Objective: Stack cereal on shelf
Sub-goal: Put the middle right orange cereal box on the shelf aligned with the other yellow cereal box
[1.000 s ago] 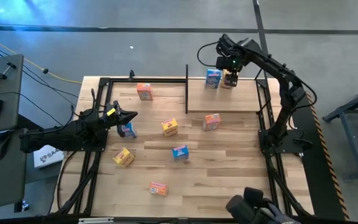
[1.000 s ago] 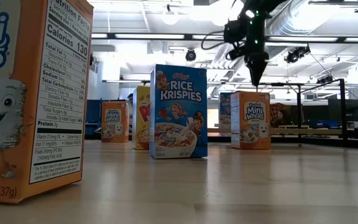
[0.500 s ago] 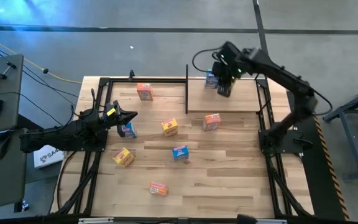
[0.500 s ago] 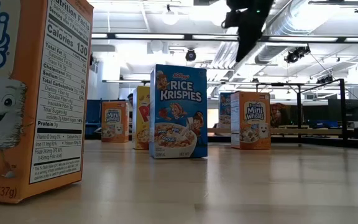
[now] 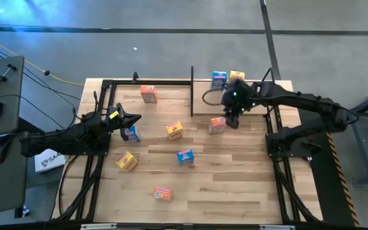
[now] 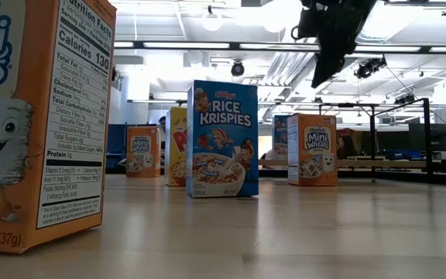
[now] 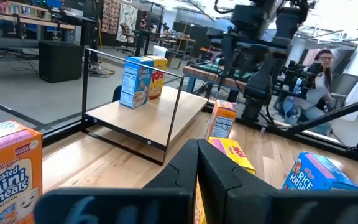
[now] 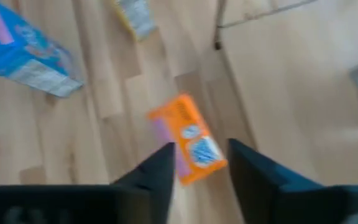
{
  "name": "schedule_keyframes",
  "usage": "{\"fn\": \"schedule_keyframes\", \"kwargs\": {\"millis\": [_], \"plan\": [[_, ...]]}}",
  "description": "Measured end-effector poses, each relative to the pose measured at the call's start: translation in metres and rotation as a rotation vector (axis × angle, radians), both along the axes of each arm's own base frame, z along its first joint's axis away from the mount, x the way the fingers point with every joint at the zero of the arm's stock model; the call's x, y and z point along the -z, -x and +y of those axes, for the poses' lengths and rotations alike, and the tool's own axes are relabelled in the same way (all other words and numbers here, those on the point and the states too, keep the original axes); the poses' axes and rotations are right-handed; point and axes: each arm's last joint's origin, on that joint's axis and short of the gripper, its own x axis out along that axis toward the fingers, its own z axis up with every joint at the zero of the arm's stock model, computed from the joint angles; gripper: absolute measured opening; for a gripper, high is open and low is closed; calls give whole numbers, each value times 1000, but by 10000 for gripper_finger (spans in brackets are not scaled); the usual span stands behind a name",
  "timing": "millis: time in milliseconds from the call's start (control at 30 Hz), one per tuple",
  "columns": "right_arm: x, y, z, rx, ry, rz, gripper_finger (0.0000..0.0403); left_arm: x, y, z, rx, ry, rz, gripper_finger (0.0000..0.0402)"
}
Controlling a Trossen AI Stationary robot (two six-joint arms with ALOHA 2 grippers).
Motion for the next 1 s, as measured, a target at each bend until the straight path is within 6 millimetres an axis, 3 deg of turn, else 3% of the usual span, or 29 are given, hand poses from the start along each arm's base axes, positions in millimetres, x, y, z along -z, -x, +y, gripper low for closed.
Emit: {"fn": "schedule_keyframes", "kwargs": {"millis": [200, 367, 700, 833, 1000], "plan": [[8, -12, 15, -16, 68, 66, 299, 0, 0, 0, 0, 0, -1, 1], [27, -27, 16, -107, 97, 148, 353, 0, 0, 0, -1, 0, 0, 1], [67, -52, 10, -203, 116, 301, 349, 0, 0, 0, -1, 1, 5, 1], [72, -54, 9, -202, 133, 326, 309, 0, 0, 0, -1, 1, 5, 1], [72, -54, 9, -202, 133, 325, 230, 0, 0, 0, -1, 1, 5, 1]]}}
